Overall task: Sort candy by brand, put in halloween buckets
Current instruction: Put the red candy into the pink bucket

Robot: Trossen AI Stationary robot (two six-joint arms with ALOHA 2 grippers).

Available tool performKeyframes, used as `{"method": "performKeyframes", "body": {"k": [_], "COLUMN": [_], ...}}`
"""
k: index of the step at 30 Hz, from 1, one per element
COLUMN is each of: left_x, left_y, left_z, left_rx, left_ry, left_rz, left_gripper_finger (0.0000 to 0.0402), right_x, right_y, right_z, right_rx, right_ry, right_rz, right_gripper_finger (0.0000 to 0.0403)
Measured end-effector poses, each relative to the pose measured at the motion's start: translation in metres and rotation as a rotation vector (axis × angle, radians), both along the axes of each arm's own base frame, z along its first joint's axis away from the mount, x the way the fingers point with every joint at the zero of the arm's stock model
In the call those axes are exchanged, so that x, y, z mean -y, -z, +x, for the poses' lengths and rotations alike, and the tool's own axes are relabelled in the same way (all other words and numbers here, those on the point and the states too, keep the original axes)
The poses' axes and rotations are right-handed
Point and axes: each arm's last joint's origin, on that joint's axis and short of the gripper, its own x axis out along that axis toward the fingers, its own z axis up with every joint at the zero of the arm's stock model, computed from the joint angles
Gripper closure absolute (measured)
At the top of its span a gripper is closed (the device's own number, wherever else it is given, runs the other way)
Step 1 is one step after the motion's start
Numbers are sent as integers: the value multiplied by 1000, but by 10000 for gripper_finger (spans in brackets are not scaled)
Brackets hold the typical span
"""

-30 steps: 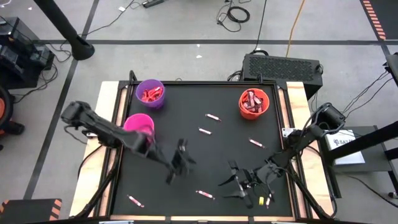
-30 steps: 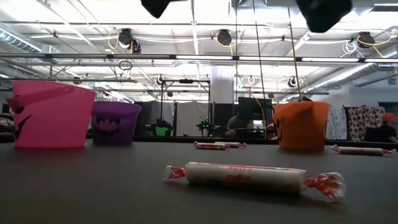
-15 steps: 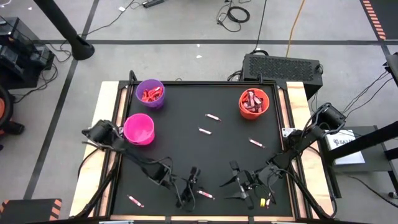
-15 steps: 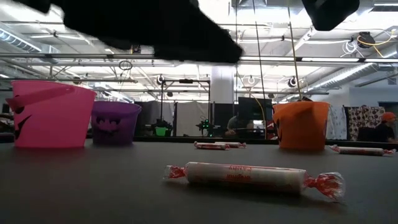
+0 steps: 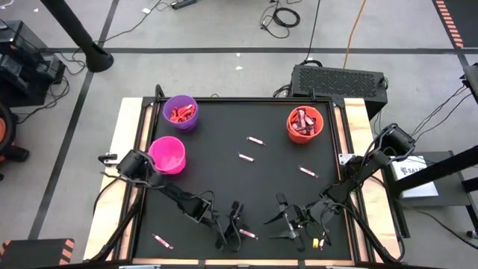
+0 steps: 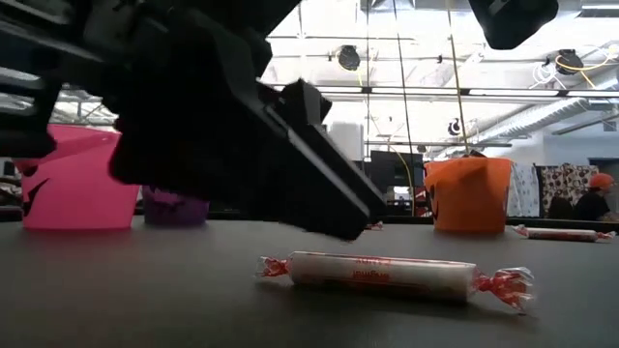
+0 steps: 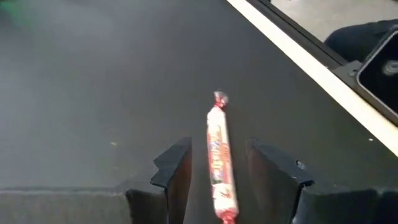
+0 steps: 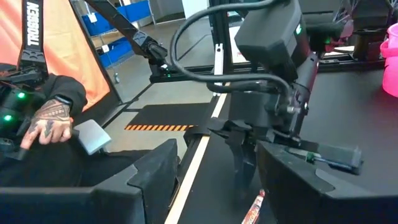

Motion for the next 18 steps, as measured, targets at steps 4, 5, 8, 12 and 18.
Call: {"method": "performKeyframes", "body": {"k": [4,5,8,12,18], "left_x": [0,0,0,-1,0], "left_y": [9,12,15,16,15], "left_z": [0,0,0,0,-1], "left_rx": [-27,-35,-53,-68,-74], "left_ry": [-4,-6,-28,-33,-26], "left_rz": [-6,0,-23,-26,-27], "left_gripper_finger": [245,245,245,245,295], "right_x": [0,0,0,0,0], "right_y": [0,0,0,0,0], "right_z": [0,0,0,0,0], "right_rx": [0,0,0,0,0], "right_ry": [0,1,1,1,1], "right_rz": [0,0,0,0,0], "right_gripper_finger": [190,190,190,190,190]}}
